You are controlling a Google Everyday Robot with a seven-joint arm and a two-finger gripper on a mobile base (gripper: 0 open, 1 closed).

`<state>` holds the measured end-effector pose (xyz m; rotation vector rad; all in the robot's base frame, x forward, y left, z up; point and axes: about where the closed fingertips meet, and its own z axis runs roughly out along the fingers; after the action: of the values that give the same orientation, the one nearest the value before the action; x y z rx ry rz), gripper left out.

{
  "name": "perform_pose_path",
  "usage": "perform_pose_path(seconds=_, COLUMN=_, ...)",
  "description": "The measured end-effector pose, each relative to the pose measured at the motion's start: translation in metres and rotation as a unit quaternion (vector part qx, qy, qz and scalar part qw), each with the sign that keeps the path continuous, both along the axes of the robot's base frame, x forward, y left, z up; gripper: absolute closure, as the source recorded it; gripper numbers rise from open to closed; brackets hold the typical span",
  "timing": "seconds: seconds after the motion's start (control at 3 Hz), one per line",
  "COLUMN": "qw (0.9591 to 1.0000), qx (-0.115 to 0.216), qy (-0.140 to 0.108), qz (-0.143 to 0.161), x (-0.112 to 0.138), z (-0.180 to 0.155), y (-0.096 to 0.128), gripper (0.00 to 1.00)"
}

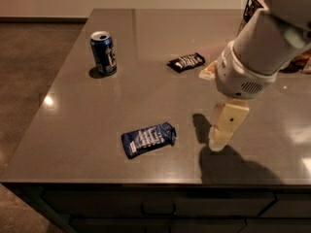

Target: Move rxbar blueberry near rxbar chocolate

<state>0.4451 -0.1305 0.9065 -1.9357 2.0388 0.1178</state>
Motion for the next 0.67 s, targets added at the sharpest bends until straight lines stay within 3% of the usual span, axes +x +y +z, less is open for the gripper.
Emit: perform_pose_path(seconds=0.67, qw=0.9960, qx=0.007, qy=0.016, qz=0.088, x=-0.005, z=-0.046, y=0.059, gripper=0.00)
